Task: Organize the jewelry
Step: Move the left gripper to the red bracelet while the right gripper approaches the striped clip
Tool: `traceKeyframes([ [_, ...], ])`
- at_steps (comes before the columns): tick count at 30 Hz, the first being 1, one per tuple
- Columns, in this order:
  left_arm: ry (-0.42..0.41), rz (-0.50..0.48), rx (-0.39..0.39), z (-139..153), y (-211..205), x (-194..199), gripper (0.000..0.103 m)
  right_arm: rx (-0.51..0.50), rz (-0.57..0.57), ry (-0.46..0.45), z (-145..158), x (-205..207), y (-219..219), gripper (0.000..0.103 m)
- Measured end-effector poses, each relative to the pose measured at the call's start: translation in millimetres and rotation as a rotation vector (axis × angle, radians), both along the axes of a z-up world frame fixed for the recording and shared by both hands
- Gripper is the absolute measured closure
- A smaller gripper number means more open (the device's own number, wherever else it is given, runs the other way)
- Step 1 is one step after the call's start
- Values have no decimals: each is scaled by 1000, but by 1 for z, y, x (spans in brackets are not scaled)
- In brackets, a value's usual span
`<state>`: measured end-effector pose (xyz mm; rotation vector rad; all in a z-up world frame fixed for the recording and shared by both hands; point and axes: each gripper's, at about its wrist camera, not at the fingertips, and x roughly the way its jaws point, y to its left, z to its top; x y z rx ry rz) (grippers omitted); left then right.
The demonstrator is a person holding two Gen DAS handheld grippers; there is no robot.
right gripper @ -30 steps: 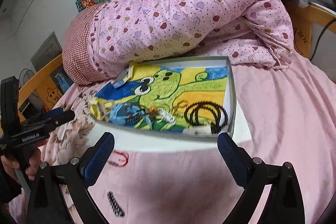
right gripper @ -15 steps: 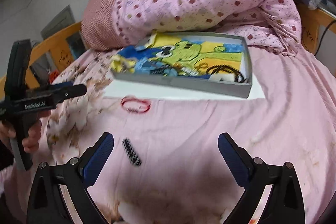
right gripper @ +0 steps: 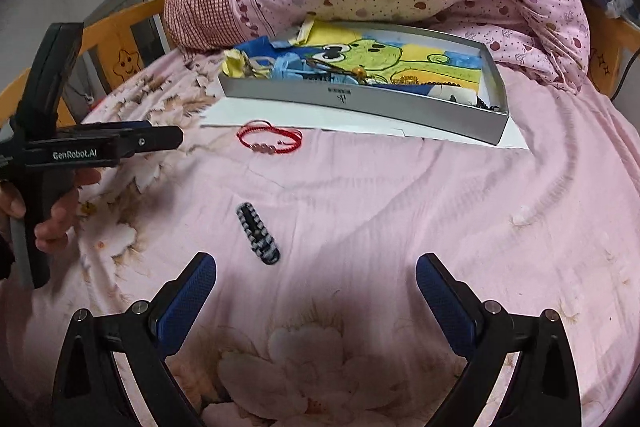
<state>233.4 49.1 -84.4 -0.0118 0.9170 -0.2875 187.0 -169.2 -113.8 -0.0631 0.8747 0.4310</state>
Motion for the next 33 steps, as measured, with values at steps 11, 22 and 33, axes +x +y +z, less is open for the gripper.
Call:
traceKeyframes([
  [11,1,30,5,-12,-1,0,20,31,-59,28,-9,21,1,2],
  [22,-13,-29,36,-18,-8,10,20,44,-81,46,-14,38,5,2],
  [33,19,-19,-16,-32,3,21,20,77,-10,56,-11,85,10,2],
])
